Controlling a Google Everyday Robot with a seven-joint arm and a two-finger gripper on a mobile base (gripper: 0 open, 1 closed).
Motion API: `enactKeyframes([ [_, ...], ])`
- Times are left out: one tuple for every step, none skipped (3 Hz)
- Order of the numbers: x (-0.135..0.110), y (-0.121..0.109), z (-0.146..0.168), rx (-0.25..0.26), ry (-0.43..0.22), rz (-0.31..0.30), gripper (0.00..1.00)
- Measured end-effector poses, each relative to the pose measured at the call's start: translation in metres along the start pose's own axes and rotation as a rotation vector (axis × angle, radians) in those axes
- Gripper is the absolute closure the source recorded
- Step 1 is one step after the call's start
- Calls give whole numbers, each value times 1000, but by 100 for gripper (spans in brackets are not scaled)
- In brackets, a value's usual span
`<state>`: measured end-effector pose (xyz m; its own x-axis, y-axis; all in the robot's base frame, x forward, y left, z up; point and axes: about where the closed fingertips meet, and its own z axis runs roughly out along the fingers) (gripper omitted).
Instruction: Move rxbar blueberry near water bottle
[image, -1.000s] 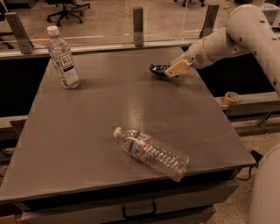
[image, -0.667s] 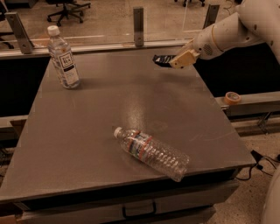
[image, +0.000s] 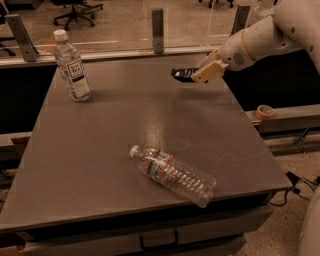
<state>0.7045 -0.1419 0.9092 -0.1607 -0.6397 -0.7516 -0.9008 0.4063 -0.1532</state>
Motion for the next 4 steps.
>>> enactKeyframes([
  [-4, 48, -18, -161, -31, -66, 100],
  [-2, 96, -37, -295, -46, -129, 100],
  [17, 134, -52, -364, -19, -155, 100],
  [41, 155, -55, -401, 23, -166, 100],
])
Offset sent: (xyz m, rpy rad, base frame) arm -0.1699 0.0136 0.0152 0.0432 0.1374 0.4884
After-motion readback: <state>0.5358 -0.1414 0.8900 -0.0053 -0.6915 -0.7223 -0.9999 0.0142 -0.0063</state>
